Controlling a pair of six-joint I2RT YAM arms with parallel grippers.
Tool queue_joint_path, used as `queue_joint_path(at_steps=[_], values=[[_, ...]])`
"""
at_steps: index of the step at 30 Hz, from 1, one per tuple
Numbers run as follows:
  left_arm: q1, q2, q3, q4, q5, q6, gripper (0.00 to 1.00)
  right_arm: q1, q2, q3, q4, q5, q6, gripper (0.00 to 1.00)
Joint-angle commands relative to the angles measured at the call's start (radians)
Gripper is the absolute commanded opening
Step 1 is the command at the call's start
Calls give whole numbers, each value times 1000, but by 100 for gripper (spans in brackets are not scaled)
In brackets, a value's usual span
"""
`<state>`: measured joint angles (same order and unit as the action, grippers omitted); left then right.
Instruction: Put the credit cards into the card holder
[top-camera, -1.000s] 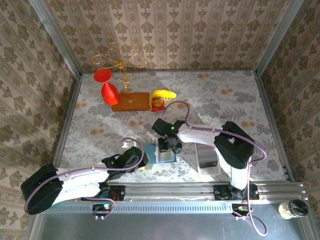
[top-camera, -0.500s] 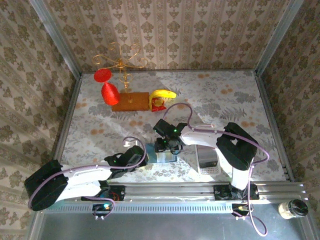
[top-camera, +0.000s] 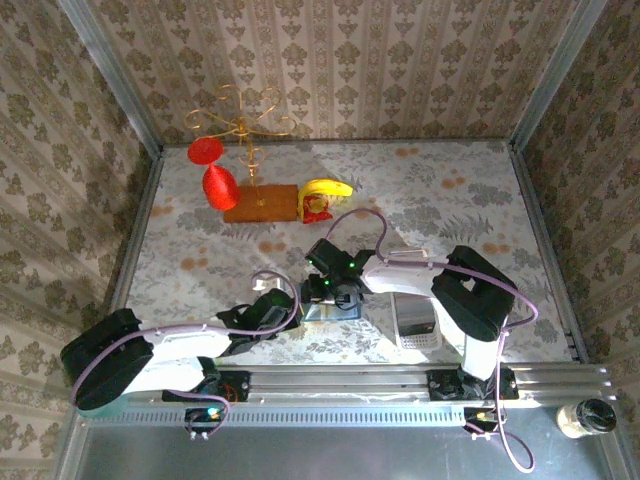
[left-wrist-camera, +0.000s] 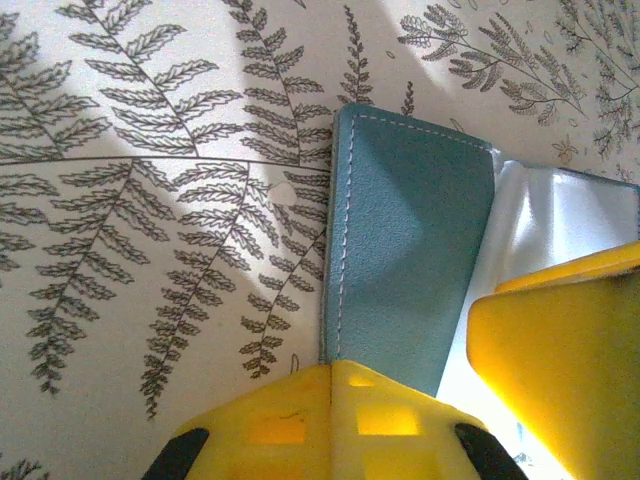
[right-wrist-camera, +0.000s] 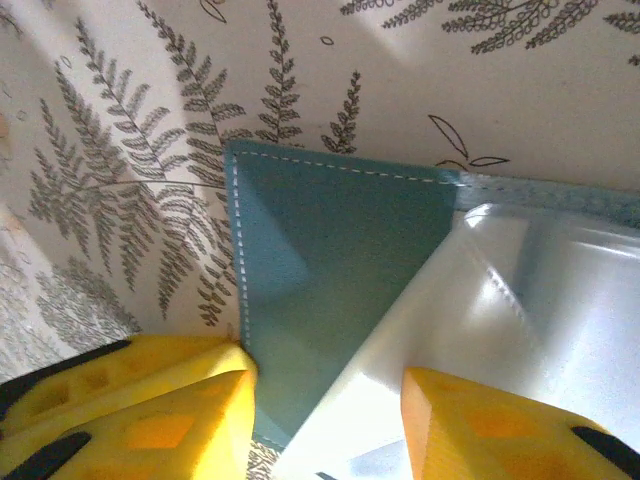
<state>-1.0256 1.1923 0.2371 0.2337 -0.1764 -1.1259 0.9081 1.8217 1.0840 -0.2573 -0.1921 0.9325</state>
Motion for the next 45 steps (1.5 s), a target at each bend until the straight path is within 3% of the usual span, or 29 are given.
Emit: queue_joint_path(at_steps=[1,14,31,45], values=[[4,27,-13,-50,61,26,6,9,-45,-28,65,-20,70,44],[4,-166,-54,-153,20,57,14,10,-78,-84,190,27,149,44],[1,-527,-130,-310,-24,59,21,15,-55,-83,308,-16,183,46],[-10,-568,-167,-271,23,18,28,28,-15,36,323,-50,129,46]])
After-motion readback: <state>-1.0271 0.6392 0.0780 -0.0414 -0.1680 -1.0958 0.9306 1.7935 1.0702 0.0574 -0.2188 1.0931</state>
